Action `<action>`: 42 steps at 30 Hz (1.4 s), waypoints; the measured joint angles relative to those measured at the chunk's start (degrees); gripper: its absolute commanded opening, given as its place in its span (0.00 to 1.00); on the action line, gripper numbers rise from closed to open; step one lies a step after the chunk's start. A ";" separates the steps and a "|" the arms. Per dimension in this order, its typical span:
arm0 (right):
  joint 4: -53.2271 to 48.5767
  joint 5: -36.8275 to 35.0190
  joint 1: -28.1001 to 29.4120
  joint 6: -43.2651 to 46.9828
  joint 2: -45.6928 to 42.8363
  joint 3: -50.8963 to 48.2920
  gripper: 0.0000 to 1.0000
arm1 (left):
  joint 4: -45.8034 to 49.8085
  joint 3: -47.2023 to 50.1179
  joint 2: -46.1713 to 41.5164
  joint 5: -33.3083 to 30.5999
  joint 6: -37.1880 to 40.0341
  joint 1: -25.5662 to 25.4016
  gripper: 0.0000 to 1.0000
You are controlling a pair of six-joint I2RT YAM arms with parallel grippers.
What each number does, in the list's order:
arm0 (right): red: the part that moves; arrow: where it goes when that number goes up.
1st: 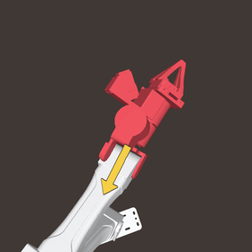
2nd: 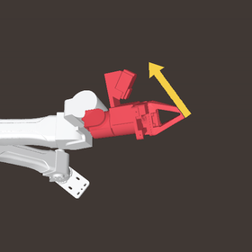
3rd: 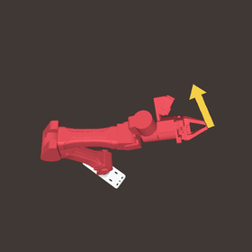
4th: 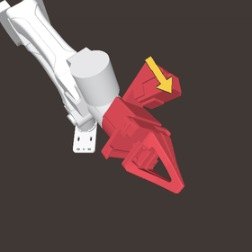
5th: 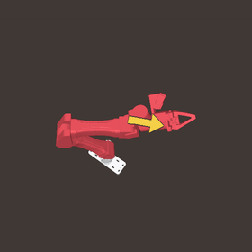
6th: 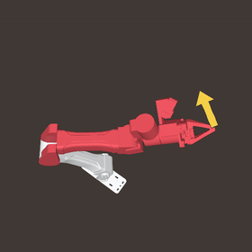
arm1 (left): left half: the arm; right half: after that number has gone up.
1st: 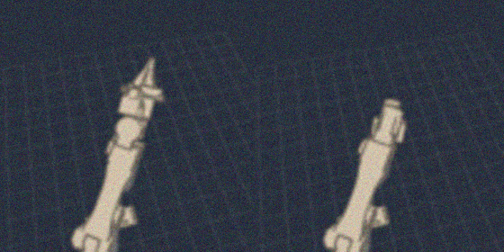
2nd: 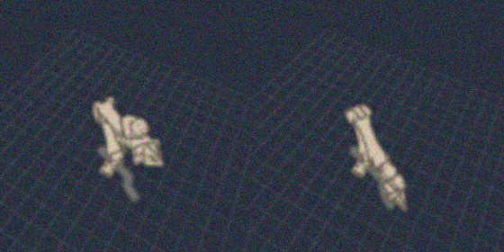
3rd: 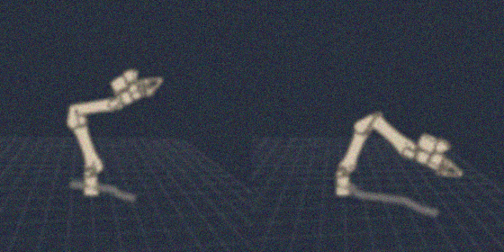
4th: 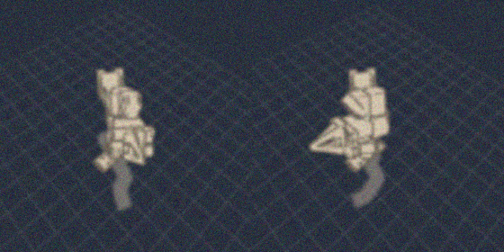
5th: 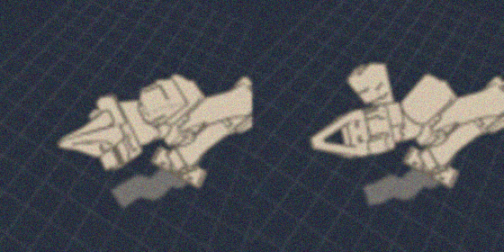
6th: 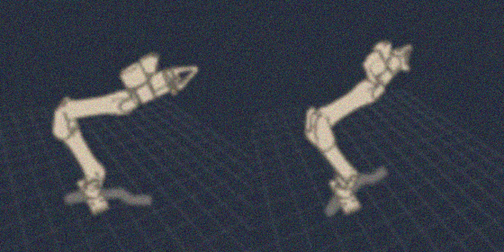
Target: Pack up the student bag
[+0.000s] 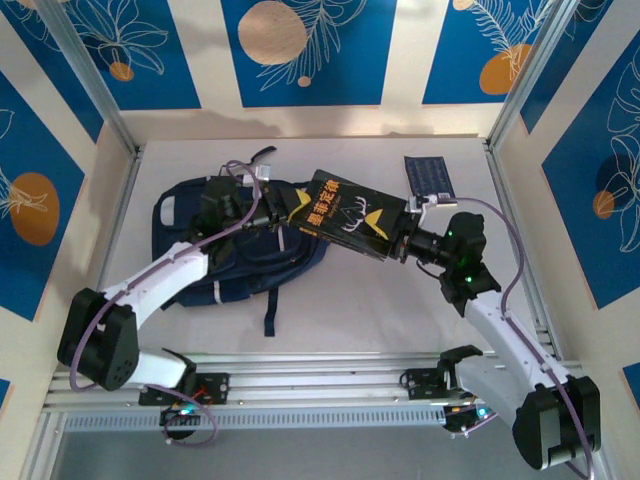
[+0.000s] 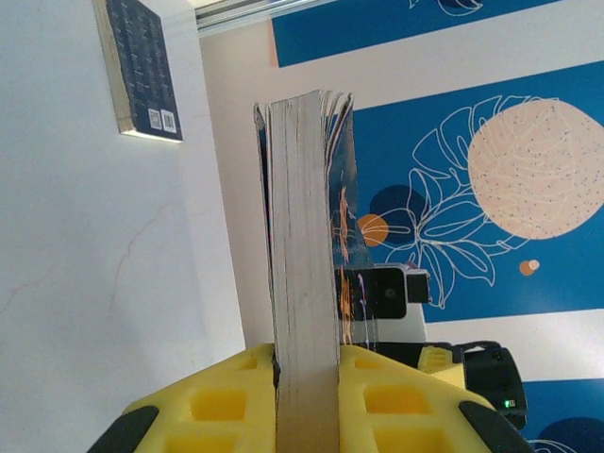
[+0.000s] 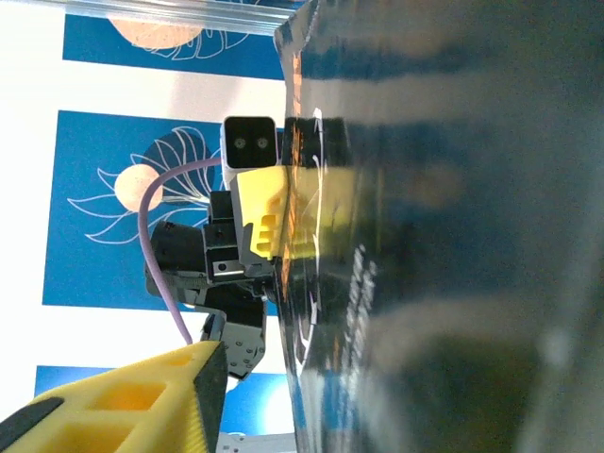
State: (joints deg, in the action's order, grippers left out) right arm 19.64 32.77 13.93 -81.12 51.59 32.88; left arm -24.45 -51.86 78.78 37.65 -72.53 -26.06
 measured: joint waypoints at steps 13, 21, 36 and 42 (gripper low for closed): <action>-4.59 0.15 -0.72 5.42 0.63 0.90 0.00 | 1.95 1.14 -1.53 0.09 2.40 0.09 0.25; -23.54 -5.05 -4.22 16.00 -4.46 4.31 0.00 | 33.18 -10.69 -2.86 -9.49 20.90 1.20 0.56; -45.81 -13.66 -4.57 32.24 -12.48 9.16 0.00 | 57.57 -28.79 18.84 -24.50 39.12 4.04 0.52; -47.56 -14.64 -4.59 32.81 -13.53 9.11 0.00 | 58.34 -31.30 22.93 -25.27 40.15 4.07 0.46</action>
State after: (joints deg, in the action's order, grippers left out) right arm -27.92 18.13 9.34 -48.31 38.06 42.00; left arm 33.89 -83.15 101.71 12.38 -32.38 -22.00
